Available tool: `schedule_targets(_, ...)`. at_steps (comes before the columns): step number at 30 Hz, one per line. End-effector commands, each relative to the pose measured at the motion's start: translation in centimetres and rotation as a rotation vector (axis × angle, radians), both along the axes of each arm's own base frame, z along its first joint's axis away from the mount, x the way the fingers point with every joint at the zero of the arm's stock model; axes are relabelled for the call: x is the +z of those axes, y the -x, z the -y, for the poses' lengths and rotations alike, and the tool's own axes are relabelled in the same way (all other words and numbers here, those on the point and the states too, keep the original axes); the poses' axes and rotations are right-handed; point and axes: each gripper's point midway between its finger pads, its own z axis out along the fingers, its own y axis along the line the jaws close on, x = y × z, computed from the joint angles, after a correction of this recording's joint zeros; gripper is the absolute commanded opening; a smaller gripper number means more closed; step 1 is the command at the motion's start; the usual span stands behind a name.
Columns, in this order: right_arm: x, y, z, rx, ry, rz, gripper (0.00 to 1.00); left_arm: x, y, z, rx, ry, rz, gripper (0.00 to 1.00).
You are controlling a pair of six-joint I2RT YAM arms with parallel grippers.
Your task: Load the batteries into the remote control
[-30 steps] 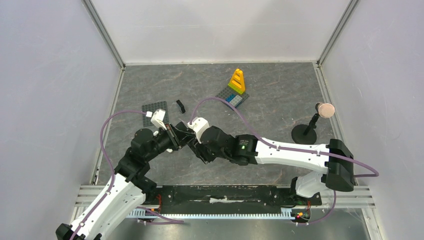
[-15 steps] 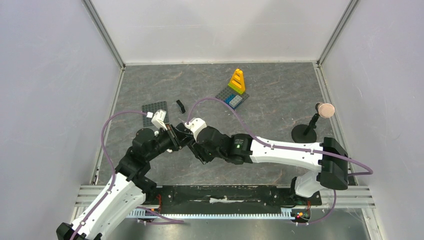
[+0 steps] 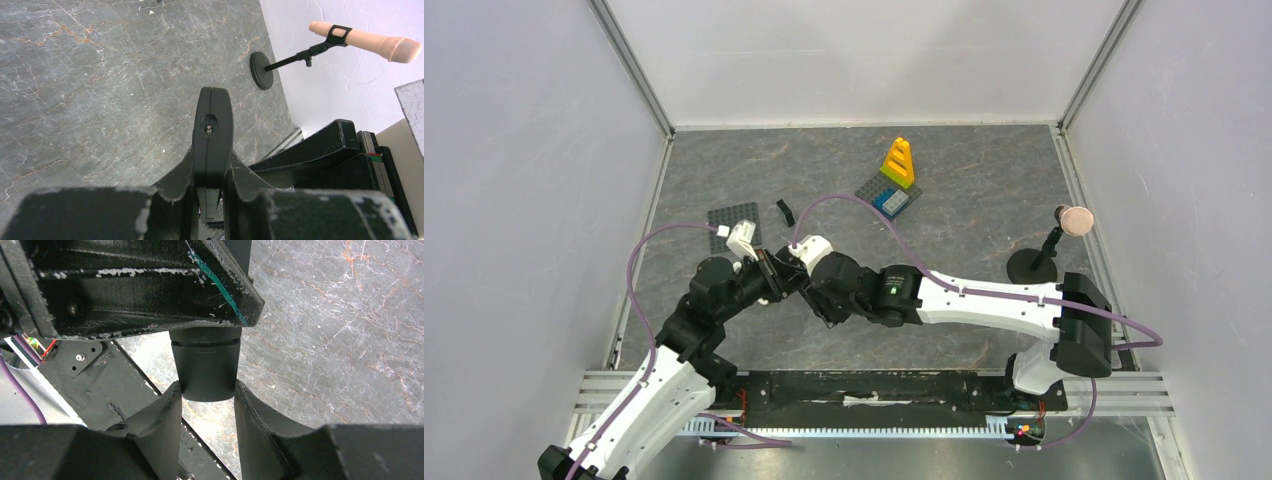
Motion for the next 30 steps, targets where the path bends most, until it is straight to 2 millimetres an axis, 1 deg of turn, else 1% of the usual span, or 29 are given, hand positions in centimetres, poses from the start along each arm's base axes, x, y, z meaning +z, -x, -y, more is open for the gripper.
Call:
schedule_targets(1,3.3,-2.1,-2.2,-0.048,-0.123,0.067,0.28,2.5,1.4,1.7,-0.097,0.119,0.005,0.02)
schedule_targets(4,3.3,-1.9,-2.0,-0.036,-0.125,0.058,0.26,2.4,1.4,1.5,-0.096,0.101,0.009,0.02)
schedule_targets(5,3.2,-1.8,-2.0,-0.026,-0.124,0.050,0.24,2.4,1.4,1.5,-0.097,0.092,0.013,0.02)
schedule_targets(7,2.9,-1.2,-2.1,0.009,-0.127,0.026,0.16,2.4,1.4,1.3,-0.096,0.072,0.027,0.02)
schedule_targets(8,3.0,-1.0,-2.0,0.016,-0.131,0.020,0.15,2.5,1.4,1.3,-0.096,0.067,0.036,0.02)
schedule_targets(18,2.7,-0.4,-1.6,0.031,-0.124,-0.033,0.18,2.5,1.3,1.4,-0.118,0.038,0.071,0.02)
schedule_targets(23,2.1,-1.1,-1.2,0.004,-0.105,-0.023,0.18,2.9,1.4,1.5,-0.129,0.047,0.078,0.02)
schedule_targets(30,2.0,-1.7,-1.6,-0.002,-0.099,-0.006,0.18,3.2,2.0,1.9,-0.167,0.063,0.077,0.02)
